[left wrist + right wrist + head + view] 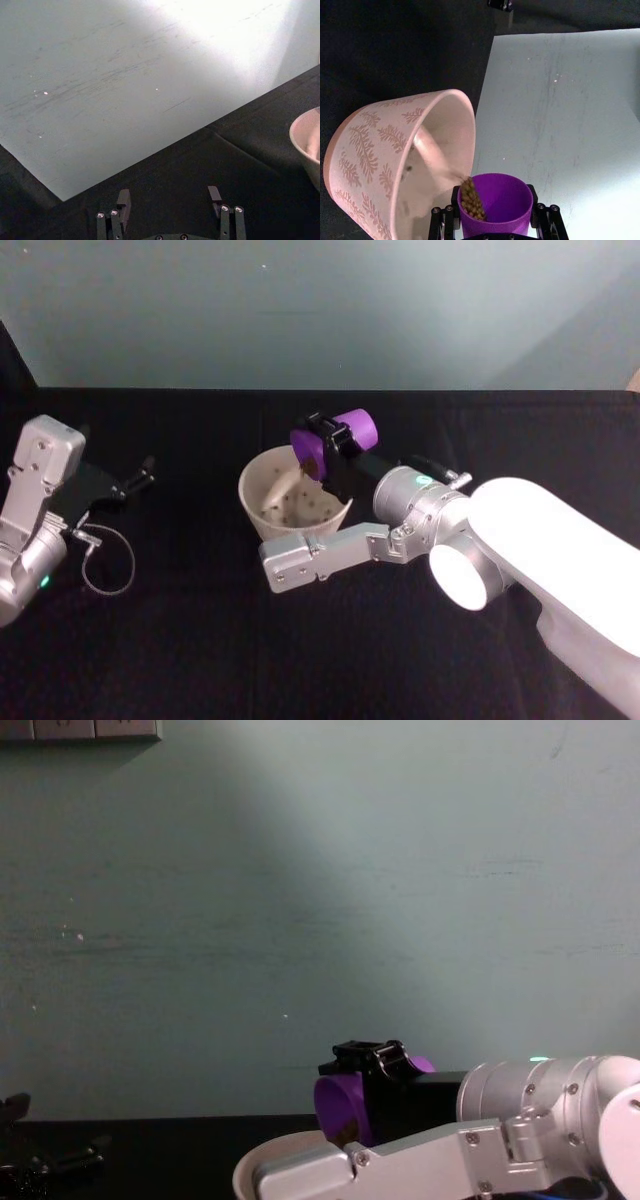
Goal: Pick up the cup and pour the mung beans from the cup into the bowl.
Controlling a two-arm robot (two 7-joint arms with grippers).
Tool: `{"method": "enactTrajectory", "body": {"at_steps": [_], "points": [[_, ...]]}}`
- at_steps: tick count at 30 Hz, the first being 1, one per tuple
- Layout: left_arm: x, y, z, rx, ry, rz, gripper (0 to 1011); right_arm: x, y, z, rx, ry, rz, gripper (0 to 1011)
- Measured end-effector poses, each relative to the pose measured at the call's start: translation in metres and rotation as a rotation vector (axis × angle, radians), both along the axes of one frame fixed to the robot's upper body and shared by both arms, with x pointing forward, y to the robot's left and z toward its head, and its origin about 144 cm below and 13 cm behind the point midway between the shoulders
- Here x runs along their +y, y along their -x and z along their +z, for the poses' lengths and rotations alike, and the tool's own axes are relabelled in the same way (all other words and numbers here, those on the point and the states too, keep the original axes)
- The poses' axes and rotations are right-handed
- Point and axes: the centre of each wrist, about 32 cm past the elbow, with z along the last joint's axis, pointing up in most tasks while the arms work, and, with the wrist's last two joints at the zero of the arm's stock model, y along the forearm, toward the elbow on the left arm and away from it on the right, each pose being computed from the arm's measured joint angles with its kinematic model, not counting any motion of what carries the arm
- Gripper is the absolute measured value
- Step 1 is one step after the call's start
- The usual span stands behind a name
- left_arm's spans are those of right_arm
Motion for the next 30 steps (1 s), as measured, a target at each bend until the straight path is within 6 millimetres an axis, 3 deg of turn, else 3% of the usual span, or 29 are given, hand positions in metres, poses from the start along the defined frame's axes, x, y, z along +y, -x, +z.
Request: {"method": "enactTrajectory", "body": {"at_steps": [30], "points": [[0.0000, 0.0000, 0.0000, 0.000, 0.000, 0.000, 1000, 0.0063, 0.0027, -0.0012, -0.050, 0.074, 0.015, 754]]}}
